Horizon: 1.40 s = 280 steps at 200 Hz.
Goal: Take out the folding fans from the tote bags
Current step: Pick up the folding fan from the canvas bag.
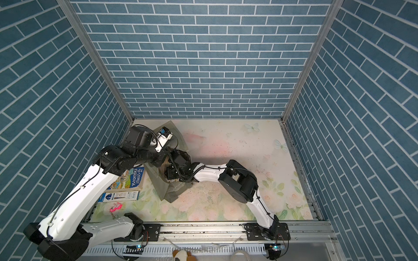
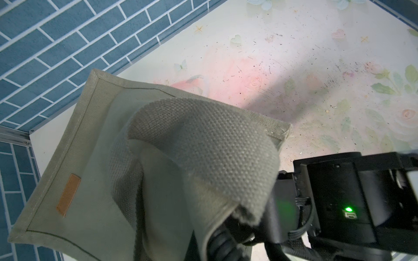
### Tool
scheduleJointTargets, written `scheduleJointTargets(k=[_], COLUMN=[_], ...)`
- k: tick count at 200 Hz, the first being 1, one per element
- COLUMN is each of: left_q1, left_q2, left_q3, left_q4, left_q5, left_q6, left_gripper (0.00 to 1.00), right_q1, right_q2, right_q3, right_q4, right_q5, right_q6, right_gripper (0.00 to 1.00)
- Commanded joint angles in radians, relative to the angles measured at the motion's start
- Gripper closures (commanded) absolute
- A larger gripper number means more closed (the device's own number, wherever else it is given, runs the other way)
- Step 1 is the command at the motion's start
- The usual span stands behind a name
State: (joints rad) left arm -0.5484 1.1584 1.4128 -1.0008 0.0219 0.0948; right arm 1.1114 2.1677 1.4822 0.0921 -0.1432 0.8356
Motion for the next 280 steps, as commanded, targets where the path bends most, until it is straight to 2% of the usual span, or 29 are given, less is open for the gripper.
scheduleJointTargets(k=[1,18,83,140,172,244,280], left_q1=[-0.008,-0.009,-0.009,-0.009,-0.010,-0.009,-0.009], left_q2=[-0.018,-0.017,-0.017,-0.026,-0.034,-0.043,-0.048], left_q3=[-0.013,-0.010,-0.023,-0.019,-0.025,-0.035,-0.044], left_q4=[-0.032,-0.033,-0.030,-0.030,-0.030,-0.022,-0.014], left_q5=[0.054,0.056,0.054,0.055,0.049,0.032,0.032], left_q6=[0.005,0.006,0.004,0.003,0.002,0.002,0.003], left_gripper=[1.00,1.00,1.00,1.00,1.00,1.00,1.00], right_q1=[-0.018,-0.023,-0.059,-0.073,-0.073,-0.076,-0.082], right_q2=[0.018,0.018,0.107,0.106,0.057,-0.132,-0.217], right_q3=[0.033,0.028,0.044,0.019,-0.028,-0.190,-0.287], right_q4=[-0.052,-0.044,0.093,0.159,0.201,0.218,0.162], right_q5=[0.018,0.026,-0.158,-0.195,-0.204,-0.223,-0.219], right_q6=[0.058,0.077,0.223,0.264,0.267,0.258,0.213], right_gripper=[0.65,0.63,0.68,0.87,0.94,0.94,0.93])
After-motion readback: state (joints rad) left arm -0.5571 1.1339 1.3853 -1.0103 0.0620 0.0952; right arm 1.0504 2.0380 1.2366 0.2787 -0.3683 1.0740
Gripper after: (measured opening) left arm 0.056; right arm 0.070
